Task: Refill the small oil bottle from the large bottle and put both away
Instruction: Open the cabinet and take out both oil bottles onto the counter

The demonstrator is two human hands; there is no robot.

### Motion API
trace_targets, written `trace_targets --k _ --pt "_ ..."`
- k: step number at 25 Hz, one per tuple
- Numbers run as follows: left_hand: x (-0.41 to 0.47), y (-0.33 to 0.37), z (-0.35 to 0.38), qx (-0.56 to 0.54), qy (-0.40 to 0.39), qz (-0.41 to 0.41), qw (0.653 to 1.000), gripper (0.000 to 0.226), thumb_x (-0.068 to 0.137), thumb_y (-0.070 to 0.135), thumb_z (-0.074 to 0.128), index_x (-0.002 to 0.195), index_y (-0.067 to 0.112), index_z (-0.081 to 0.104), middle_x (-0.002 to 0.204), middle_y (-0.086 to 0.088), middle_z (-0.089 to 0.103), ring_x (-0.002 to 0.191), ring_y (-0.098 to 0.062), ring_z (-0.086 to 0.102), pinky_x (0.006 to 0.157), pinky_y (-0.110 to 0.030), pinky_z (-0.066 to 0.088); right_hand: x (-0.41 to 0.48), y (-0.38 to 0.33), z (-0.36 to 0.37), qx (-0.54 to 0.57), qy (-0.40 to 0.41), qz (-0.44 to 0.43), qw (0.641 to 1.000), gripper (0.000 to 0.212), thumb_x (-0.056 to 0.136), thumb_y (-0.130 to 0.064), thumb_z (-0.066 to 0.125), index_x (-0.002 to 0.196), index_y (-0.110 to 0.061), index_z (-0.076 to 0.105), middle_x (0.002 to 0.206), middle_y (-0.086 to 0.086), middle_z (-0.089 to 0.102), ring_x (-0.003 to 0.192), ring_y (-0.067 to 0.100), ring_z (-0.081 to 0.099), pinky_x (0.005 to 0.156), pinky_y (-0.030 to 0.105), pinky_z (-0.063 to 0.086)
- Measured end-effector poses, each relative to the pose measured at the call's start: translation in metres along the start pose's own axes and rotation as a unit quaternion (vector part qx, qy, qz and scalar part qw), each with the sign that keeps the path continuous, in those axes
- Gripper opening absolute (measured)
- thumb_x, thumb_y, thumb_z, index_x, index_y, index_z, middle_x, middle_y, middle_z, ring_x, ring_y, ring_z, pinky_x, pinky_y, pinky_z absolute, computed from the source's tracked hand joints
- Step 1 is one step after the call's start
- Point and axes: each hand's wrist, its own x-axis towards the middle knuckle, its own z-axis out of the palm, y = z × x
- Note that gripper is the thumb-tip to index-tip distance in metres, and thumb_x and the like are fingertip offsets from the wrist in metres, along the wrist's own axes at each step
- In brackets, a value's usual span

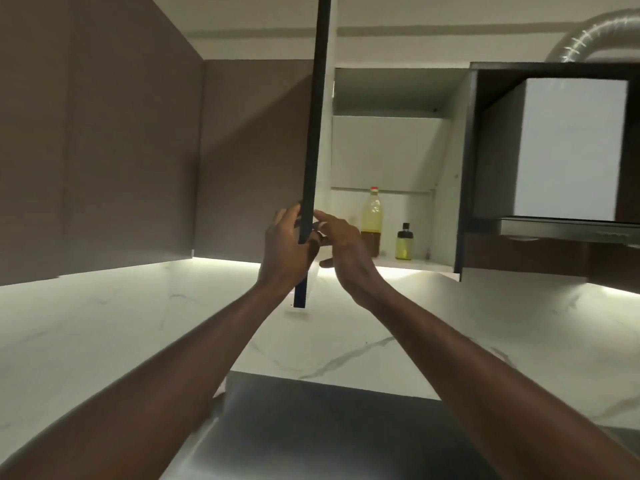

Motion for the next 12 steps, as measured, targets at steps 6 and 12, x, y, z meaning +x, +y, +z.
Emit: trace_targets --k 6,12 --pt "0.007 -0.019 -0.075 0.086 -0.019 -0.025 0.996 0.022 0.095 -0.003 0.066 0.114 0.008 0.065 0.096 -0.001 0.062 0.089 -0.019 0.064 0.081 -0.027 0.055 -0.003 -0.015 0.070 -0.029 -0.097 -0.006 0.995 0.043 0.114 -0.027 0.029 0.146 -0.016 0.056 0.148 0.007 0.055 0.133 0.022 0.051 0.115 0.042 0.040" --pt "0.011 -0.038 -0.106 0.169 -0.014 -0.058 0.984 0.020 0.104 0.004 0.050 0.119 0.008 0.062 0.106 -0.012 0.059 0.099 -0.027 0.056 0.082 -0.022 0.051 -0.001 -0.010 0.110 -0.063 -0.132 -0.029 0.989 0.039 0.113 -0.017 0.030 0.137 -0.008 0.059 0.144 0.010 0.058 0.128 0.021 0.051 0.104 0.025 0.034"
